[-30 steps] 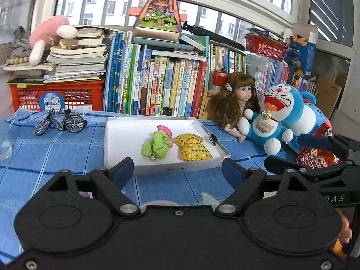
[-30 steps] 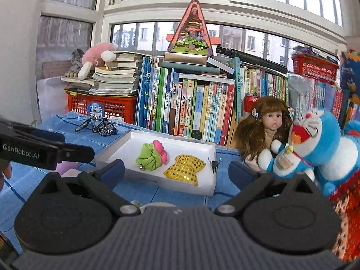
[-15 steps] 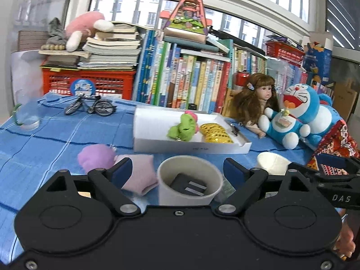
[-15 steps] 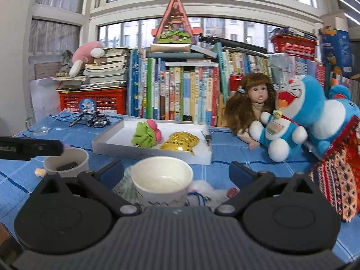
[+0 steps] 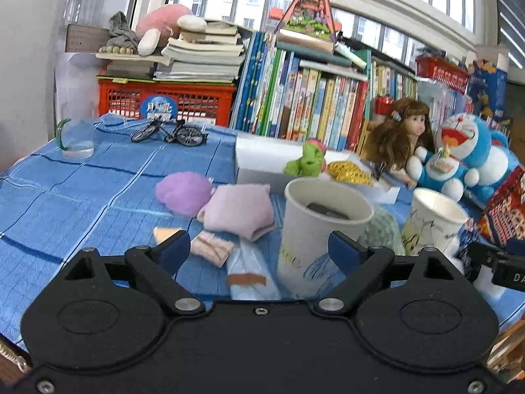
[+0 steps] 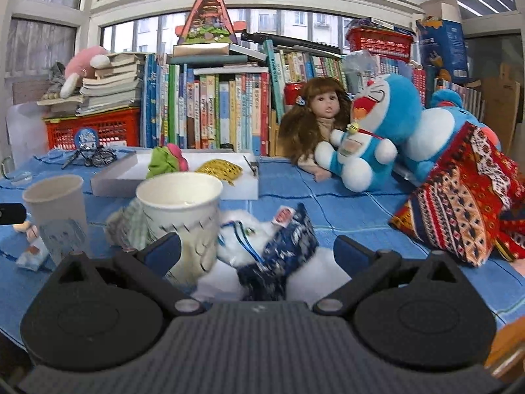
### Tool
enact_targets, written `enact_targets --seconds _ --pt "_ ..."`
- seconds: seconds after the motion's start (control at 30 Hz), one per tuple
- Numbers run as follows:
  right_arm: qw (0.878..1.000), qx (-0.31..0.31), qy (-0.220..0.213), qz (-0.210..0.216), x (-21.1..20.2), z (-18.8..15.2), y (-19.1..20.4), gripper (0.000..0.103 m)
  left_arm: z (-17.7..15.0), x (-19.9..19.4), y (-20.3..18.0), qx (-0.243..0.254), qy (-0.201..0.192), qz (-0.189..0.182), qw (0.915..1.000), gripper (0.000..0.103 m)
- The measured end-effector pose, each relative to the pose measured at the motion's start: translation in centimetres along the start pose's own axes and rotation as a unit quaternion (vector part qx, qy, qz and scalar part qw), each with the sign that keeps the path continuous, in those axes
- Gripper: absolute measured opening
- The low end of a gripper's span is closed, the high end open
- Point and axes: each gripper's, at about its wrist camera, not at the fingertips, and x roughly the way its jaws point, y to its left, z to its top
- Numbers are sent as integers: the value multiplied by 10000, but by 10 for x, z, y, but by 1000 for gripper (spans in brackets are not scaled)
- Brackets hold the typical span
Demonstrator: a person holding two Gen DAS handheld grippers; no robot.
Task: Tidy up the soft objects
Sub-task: 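Withdraw both grippers from the tray back toward the table items, then grasp the blue tissue packet with the left gripper while the right gripper grasps the white foam block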
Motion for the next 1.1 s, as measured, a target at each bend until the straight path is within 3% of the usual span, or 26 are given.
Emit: enact_targets --seconds 0.33,0.63,0.77,1.1 --pt "9989 119 69 -440 -1 -19 -7 102 -17 22 3 -76 546 215 9982 70" --pt "9970 220 -71 -734 -6 -24 -11 94 -22 27 -1 27 584 282 9979 55" --pt "9954 198 -248 -908 -12 -24 -10 94 -23 29 -2 34 631 301 9976 54" --pt "9938 291 -45 -1072 -3 -29 -14 91 -24 34 -6 84 636 282 9975 45"
